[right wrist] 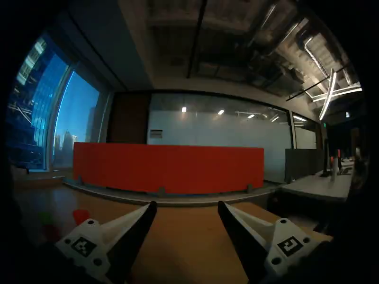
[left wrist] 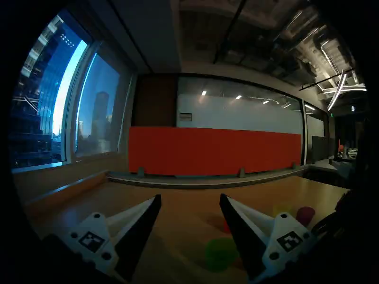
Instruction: Pour water
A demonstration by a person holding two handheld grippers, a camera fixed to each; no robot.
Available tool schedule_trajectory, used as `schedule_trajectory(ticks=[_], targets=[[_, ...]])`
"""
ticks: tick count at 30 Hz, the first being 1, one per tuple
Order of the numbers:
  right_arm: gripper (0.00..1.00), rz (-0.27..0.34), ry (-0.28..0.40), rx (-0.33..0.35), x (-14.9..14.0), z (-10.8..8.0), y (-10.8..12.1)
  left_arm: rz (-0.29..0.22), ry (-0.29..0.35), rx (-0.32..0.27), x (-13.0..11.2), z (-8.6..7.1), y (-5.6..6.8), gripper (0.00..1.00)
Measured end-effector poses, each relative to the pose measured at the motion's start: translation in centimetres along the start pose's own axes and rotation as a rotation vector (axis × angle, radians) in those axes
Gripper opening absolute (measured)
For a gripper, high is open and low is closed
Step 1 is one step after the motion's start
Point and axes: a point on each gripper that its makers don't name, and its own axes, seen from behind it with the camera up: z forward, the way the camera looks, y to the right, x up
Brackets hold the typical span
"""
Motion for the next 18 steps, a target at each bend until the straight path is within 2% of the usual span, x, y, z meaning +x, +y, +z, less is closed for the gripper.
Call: schedule_trajectory(ticks=[9,15,18], targets=[[1.00,-0.017,-0.023,-0.011,-0.6,-0.5,0.1,0.030,0.011,0.052,0.1,0.1,-1.1,0.91],[1.00,-0.016,-0.028,-0.027,-0.5,-0.6,0.5,0.092,0.017,0.092,-0.2,0.0,-1.6,0.91],[1.00,-0.013,-0.033,-0.034,-0.4,-0.7,0.7,0.102,0.021,0.102,-0.6,0.1,-1.6,0.91]])
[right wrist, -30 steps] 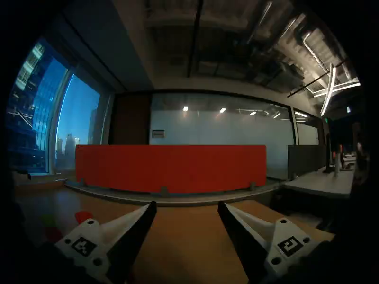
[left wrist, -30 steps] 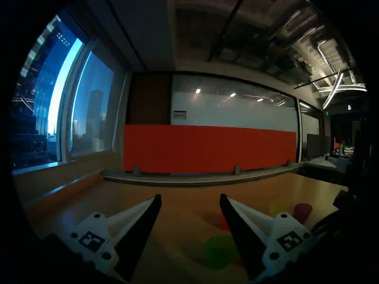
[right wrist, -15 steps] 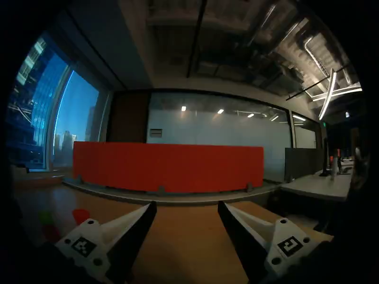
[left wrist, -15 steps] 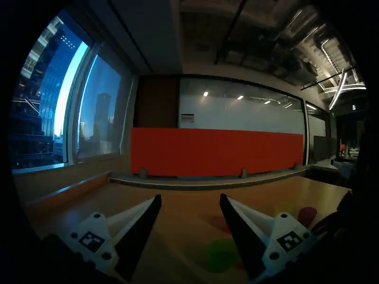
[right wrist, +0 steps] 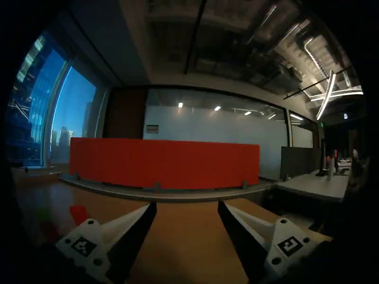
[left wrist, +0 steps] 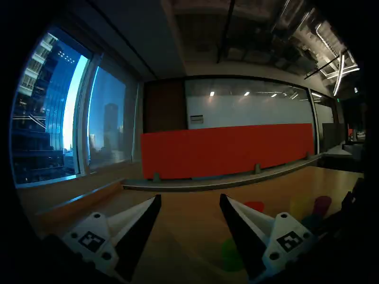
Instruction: Pour water
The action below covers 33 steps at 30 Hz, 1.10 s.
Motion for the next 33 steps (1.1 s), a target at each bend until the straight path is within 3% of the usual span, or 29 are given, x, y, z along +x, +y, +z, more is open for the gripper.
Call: schedule_trajectory(ticks=[6,18,33], targets=[[1.00,-0.009,-0.012,-0.014,-0.1,-0.3,0.4,-0.019,-0.013,-0.004,-1.6,0.5,-0.1,0.91],[1.00,-0.031,-0.030,-0.039,-0.5,-0.6,1.2,0.032,-0.018,-0.005,-4.5,1.5,-0.3,0.91],[1.00,-0.045,-0.036,-0.042,-0.6,-0.7,0.9,-0.011,-0.021,-0.002,-6.3,1.7,-1.3,0.91]])
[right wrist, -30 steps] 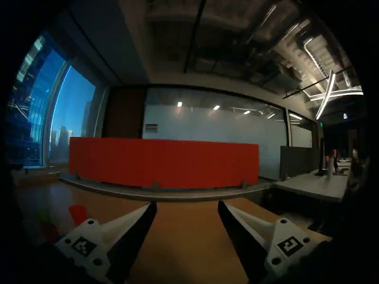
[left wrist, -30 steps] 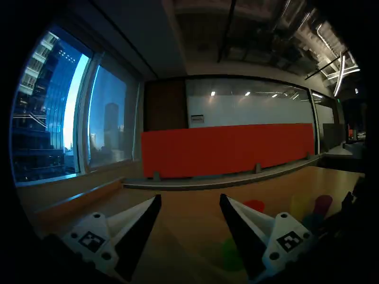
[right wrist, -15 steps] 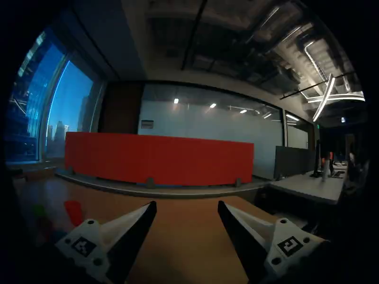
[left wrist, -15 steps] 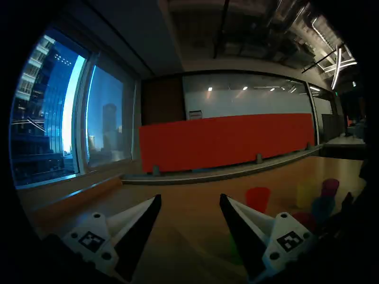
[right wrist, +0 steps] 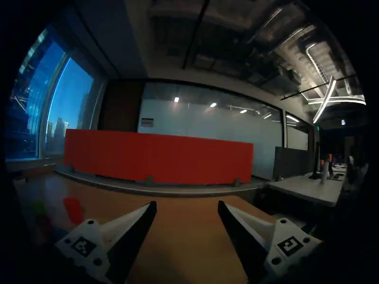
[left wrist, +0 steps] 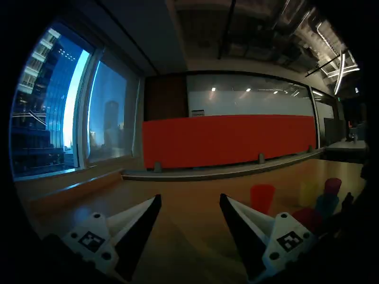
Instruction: Pour water
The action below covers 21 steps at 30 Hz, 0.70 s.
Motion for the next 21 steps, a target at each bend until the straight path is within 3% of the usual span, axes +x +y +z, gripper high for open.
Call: schedule_trajectory(ticks=[12,21], targets=[[1.00,-0.015,-0.001,0.001,0.4,0.2,-0.2,-0.046,-0.023,-0.018,-1.1,0.5,0.1,0.91],[1.00,-0.010,-0.005,0.007,0.1,0.3,-0.6,-0.052,-0.034,-0.022,-1.5,0.8,0.2,0.91]])
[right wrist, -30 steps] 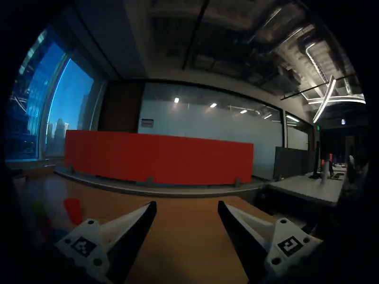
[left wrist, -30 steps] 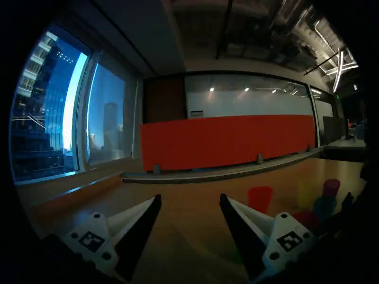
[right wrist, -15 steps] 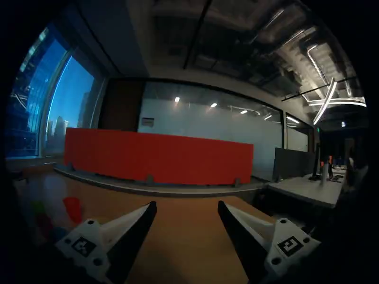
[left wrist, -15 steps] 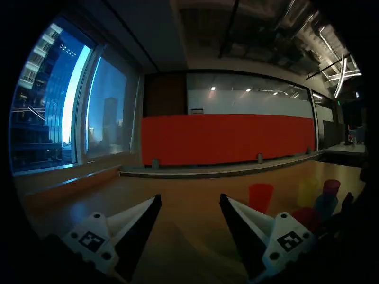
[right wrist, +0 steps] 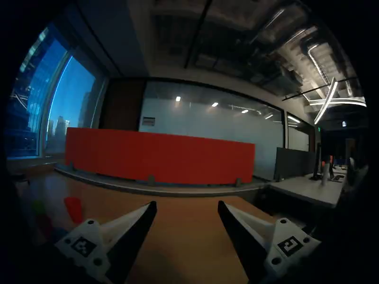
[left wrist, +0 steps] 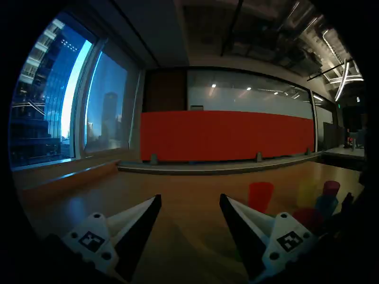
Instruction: Pour water
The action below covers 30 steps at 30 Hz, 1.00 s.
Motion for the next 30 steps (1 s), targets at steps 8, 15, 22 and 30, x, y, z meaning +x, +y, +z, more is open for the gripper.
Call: schedule_trajectory(ticks=[8,15,22,30], targets=[[1.00,0.004,0.004,-0.006,0.2,-0.1,0.5,0.001,-0.002,-0.001,0.0,-0.1,0.0,0.91],[1.00,0.009,0.008,-0.007,0.1,-0.3,0.9,0.001,-0.003,-0.002,-0.1,-0.1,0.0,0.91],[1.00,0.006,0.015,-0.004,0.0,-0.8,1.6,0.002,-0.003,-0.002,-0.1,-0.1,0.1,0.91],[1.00,0.005,0.020,0.008,-0.9,-1.2,2.1,0.002,-0.003,-0.002,-0.1,-0.1,0.1,0.91]])
